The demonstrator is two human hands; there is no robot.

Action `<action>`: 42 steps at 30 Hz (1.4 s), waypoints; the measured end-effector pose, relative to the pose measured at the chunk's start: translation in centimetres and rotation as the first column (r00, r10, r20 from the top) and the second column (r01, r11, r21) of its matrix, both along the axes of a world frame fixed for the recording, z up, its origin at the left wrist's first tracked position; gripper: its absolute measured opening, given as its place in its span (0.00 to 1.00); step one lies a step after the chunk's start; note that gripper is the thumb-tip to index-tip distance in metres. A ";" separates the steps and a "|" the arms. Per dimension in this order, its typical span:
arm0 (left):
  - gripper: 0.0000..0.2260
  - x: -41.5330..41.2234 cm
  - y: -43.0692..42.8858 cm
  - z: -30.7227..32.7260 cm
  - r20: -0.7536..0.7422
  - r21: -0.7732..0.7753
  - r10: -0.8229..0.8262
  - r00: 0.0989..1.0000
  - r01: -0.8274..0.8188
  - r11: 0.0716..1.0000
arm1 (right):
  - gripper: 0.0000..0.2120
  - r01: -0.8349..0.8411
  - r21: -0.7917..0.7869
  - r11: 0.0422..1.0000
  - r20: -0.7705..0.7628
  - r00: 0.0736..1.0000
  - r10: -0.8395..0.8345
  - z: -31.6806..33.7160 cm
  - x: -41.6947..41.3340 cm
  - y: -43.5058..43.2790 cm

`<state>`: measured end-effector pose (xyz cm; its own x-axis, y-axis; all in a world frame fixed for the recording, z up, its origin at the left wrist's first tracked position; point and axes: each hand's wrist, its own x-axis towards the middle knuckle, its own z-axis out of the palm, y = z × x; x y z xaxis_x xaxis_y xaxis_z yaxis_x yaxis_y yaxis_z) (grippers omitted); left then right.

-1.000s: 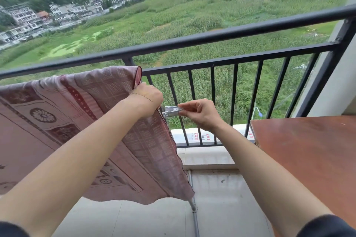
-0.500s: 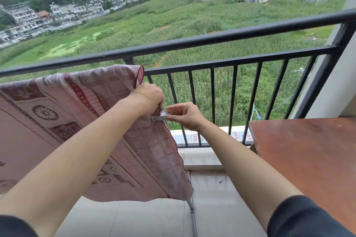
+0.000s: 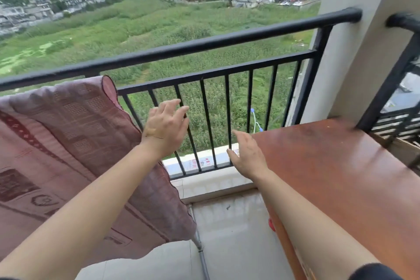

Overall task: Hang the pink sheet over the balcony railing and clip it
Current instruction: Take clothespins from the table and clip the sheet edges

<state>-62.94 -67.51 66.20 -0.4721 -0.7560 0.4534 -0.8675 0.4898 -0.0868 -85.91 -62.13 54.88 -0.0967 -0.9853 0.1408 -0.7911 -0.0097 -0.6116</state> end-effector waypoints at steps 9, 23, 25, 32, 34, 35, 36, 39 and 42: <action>0.28 -19.0 6.6 -15.8 -0.035 0.369 -0.290 0.956 0.282 0.886 | 0.33 0.542 0.350 0.764 -0.213 0.840 -0.499 -9.0 -16.8 18.6; 0.28 -30.9 21.4 -30.1 0.086 0.852 -0.618 0.782 0.264 0.453 | 0.19 0.607 0.695 0.386 -0.273 0.719 -0.639 -17.1 -22.2 35.9; 0.27 -30.6 22.4 -32.1 0.115 0.905 -0.638 0.762 0.184 0.383 | 0.18 0.549 0.725 0.415 -0.248 0.771 -0.587 -18.6 -21.8 36.3; 0.26 -29.1 22.9 -35.6 0.187 0.969 -0.575 0.796 -0.052 0.243 | 0.30 0.442 0.762 0.474 -0.196 0.854 -0.481 -22.4 -21.5 34.8; 0.26 -29.1 22.7 -35.7 0.198 0.969 -0.567 0.799 -0.072 0.237 | 0.26 0.453 0.761 0.465 -0.234 0.859 -0.456 -23.2 -21.9 34.5; 0.25 -29.2 22.5 -35.5 0.200 0.970 -0.565 0.800 -0.079 0.232 | 0.22 0.463 0.754 0.465 -0.252 0.859 -0.446 -23.5 -22.2 34.4; 0.25 -29.3 22.4 -35.2 0.202 0.970 -0.554 0.808 -0.087 0.227 | 0.20 0.470 0.750 0.465 -0.261 0.857 -0.445 -23.6 -22.5 34.3; 0.25 -29.4 21.4 -33.8 0.217 0.962 -0.464 0.859 -0.107 0.251 | 0.17 0.489 0.722 0.489 -0.221 0.833 -0.507 -23.0 -23.2 33.0; 0.25 -28.5 19.6 -31.6 0.206 0.943 -0.326 0.923 -0.099 0.317 | 0.15 0.502 0.674 0.541 -0.146 0.809 -0.569 -21.2 -23.5 29.8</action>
